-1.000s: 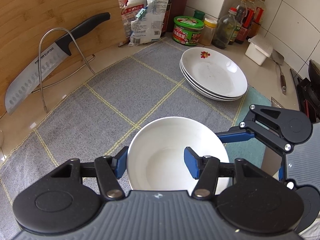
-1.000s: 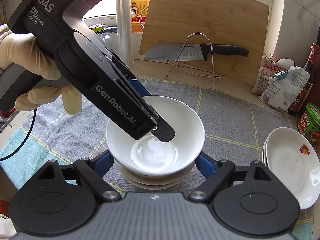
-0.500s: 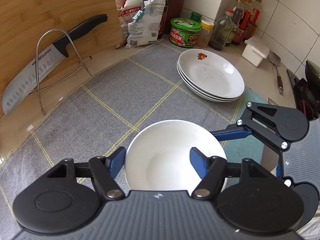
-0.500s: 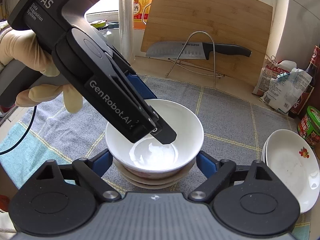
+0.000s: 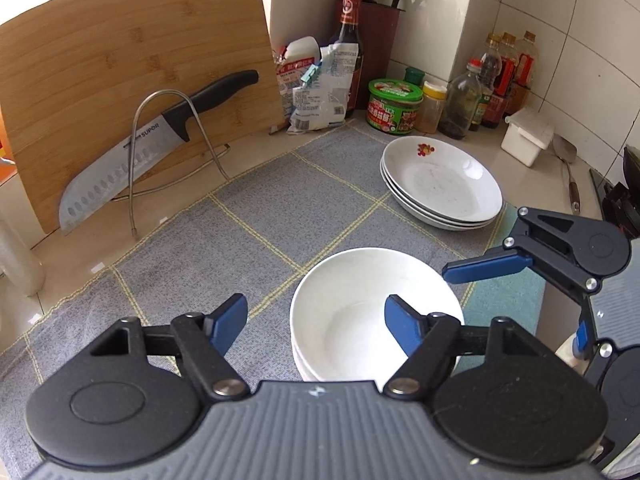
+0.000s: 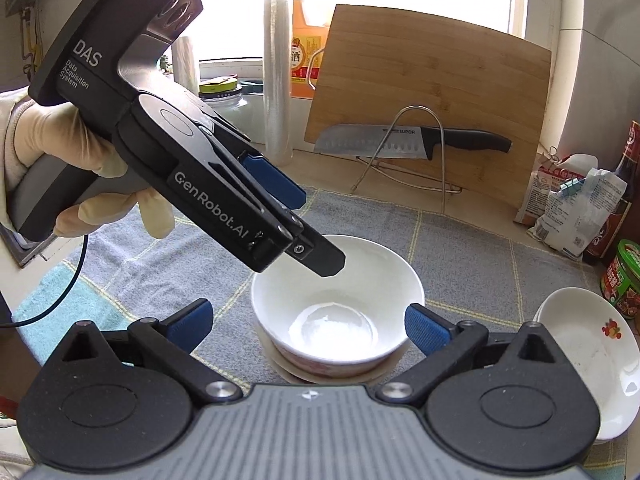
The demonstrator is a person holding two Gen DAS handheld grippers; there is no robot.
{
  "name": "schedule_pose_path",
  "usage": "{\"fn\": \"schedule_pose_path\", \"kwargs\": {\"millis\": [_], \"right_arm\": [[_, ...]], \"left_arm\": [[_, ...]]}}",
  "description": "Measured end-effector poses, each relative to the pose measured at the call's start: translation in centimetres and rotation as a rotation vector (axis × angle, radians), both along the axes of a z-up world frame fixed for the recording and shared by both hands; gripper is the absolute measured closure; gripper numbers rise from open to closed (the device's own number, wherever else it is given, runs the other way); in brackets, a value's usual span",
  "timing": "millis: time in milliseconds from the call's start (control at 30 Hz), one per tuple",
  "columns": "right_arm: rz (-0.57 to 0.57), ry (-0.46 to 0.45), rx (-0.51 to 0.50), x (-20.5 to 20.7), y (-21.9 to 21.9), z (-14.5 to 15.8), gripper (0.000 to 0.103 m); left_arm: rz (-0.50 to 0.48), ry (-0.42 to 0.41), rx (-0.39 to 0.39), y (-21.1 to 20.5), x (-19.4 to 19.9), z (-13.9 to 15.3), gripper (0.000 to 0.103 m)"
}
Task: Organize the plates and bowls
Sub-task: 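Lower the bowl into the nested bowls and open the left gripper, then move the left gripper and right gripper to opposite rims of the bowl stack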
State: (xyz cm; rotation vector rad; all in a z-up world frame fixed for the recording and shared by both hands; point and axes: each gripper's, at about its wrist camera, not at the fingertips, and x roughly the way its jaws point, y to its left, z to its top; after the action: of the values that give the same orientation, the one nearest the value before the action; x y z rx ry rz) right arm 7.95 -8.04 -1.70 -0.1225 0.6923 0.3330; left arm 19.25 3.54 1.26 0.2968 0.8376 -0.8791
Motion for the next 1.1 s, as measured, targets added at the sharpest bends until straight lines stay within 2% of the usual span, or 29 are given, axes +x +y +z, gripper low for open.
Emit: {"fn": "schedule_pose_path", "kwargs": {"millis": [67,200,400,567,800,967,1100], "right_arm": [[0.015,0.016,-0.013,0.0,0.5,-0.3,0.000],[0.011,0.013,-0.027,-0.4,0.8,-0.5,0.000],[-0.029,-0.023,-0.036,-1.5,-0.7,0.9,0.000],[-0.066,0.056,-0.077,-1.7,-3.0,-1.0,0.000],[-0.090,0.208,-0.094,0.0,-5.7,-6.2,0.000],[-0.003,0.217,-0.125,2.0,-6.8,-7.6,0.000],[0.085,0.218,-0.123,3.4,-7.4,-8.1,0.000]], "left_arm": [[0.028,-0.015,-0.030,0.9,-0.5,0.2,0.022],[0.073,-0.025,-0.069,2.4,-1.6,0.4,0.022],[0.102,-0.080,-0.084,4.2,-3.7,0.3,0.017],[0.091,-0.065,-0.090,4.9,-5.8,-1.3,0.011],[0.133,0.050,0.000,3.6,-6.2,-6.5,0.011],[0.163,0.089,0.060,1.6,-6.5,-8.7,0.011],[0.194,0.079,0.106,0.0,-6.7,-9.3,0.011]]}}
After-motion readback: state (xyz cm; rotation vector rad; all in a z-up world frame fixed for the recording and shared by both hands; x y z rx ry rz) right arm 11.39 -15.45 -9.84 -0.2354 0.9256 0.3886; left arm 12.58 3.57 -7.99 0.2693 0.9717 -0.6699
